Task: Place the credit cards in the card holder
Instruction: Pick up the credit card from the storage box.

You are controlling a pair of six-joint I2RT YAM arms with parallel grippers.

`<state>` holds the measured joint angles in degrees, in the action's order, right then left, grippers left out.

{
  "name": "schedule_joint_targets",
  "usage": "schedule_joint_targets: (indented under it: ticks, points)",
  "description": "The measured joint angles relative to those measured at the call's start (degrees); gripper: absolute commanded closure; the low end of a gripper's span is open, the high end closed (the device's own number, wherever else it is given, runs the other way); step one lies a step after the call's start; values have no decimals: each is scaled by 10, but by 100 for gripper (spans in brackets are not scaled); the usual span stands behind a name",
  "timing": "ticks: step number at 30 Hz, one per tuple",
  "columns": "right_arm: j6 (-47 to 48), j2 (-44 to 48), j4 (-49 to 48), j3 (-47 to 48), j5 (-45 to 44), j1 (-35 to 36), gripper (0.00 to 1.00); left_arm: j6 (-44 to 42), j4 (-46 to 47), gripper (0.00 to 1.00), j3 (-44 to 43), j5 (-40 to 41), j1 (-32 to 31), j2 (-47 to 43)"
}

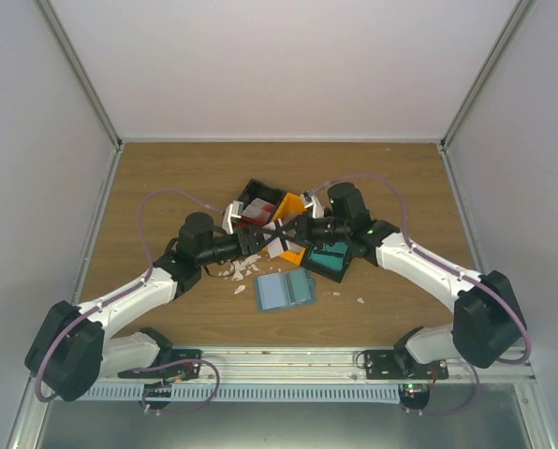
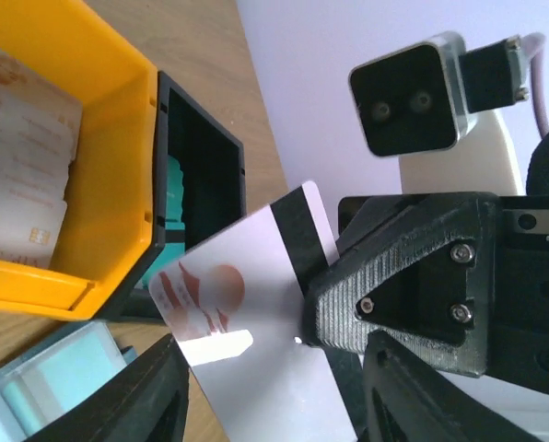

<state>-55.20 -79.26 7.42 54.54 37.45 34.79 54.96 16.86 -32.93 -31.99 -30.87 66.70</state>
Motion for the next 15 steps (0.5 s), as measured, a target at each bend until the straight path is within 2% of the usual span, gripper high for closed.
schedule_joint_targets:
  ticks: [6,11,15]
  points:
    - [-75,4,-69,-45,48,-5,99,70,46,70,34,-9,0,0]
    - [-97,13,-92,-62,63,-14,99,109,86,87,54,-18,0,0]
    - [-102,15,-118,-79,68,-19,90,123,102,100,58,-23,2,2]
